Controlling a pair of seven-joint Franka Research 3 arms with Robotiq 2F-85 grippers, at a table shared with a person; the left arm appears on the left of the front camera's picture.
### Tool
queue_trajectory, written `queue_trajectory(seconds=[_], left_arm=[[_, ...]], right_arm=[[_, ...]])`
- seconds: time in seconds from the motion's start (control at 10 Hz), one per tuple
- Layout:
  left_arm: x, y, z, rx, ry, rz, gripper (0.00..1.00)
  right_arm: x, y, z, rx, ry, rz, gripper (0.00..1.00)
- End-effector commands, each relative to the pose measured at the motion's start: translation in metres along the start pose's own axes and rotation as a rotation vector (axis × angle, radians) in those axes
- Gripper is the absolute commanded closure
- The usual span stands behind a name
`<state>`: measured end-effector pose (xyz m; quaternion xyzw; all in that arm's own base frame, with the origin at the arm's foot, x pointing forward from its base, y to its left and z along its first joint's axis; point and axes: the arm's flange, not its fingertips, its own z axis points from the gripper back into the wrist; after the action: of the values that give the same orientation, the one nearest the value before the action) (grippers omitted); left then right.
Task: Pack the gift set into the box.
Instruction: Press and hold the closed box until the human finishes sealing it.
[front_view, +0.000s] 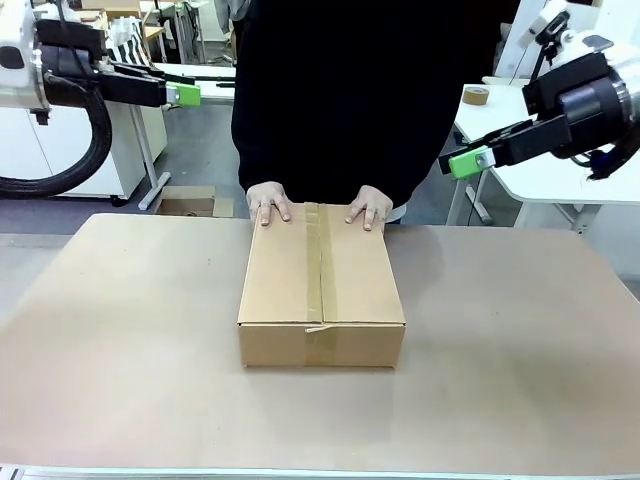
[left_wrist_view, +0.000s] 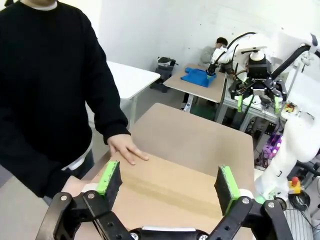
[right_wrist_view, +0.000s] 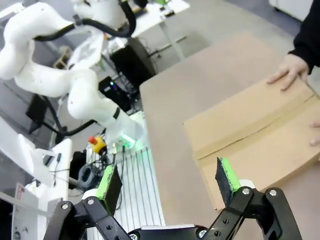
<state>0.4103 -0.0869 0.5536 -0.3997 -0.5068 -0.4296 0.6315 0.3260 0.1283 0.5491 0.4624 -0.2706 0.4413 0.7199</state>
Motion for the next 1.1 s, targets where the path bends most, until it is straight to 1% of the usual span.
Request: queue_trajectory(seconds=[0.0, 0.1, 0.2, 0.3, 0.4, 0.5, 0.6, 0.7, 0.8, 0.9, 1.0], left_arm=[[0.0, 0.011, 0.001, 0.021, 0.007, 0.04, 0.0], [0.0, 0.011, 0.001, 0.021, 0.007, 0.04, 0.0], [-0.002, 0.004, 0.002, 0.008, 0.002, 0.01, 0.0], [-0.017, -0.004, -0.013, 0.0, -0.036, -0.099, 0.0], [-0.038, -0.011, -0.027, 0.114, -0.056, -0.317, 0.0], [-0.064, -0.022, -0.045, 0.05, -0.091, -0.355, 0.0], [-0.09, -0.029, -0.061, 0.056, -0.076, -0.373, 0.0], [-0.111, -0.036, -0.077, 0.024, -0.057, -0.364, 0.0], [-0.128, -0.042, -0.091, -0.037, -0.06, -0.327, 0.0], [-0.141, -0.045, -0.104, -0.13, -0.011, -0.268, 0.0], [-0.154, -0.041, -0.112, -0.2, 0.067, -0.226, 0.0]], right_arm=[[-0.007, 0.007, -0.002, 0.099, -0.025, -0.098, 0.0], [-0.007, 0.007, -0.002, 0.099, -0.025, -0.098, 0.0], [-0.003, 0.001, -0.002, 0.028, -0.001, -0.023, 0.0], [-0.002, -0.007, -0.018, 0.087, -0.059, 0.282, 0.0], [-0.013, -0.019, -0.03, 0.158, -0.074, 0.459, 0.0], [-0.028, -0.04, -0.034, 0.031, -0.097, 0.614, 0.0], [-0.042, -0.061, -0.042, -0.043, -0.173, 0.65, 0.0], [-0.053, -0.079, -0.057, 0.036, -0.242, 0.613, 0.0], [-0.062, -0.097, -0.077, 0.056, -0.253, 0.572, 0.0], [-0.073, -0.119, -0.103, 0.045, -0.281, 0.478, 0.0], [-0.081, -0.134, -0.127, 0.0, -0.279, 0.391, 0.0]])
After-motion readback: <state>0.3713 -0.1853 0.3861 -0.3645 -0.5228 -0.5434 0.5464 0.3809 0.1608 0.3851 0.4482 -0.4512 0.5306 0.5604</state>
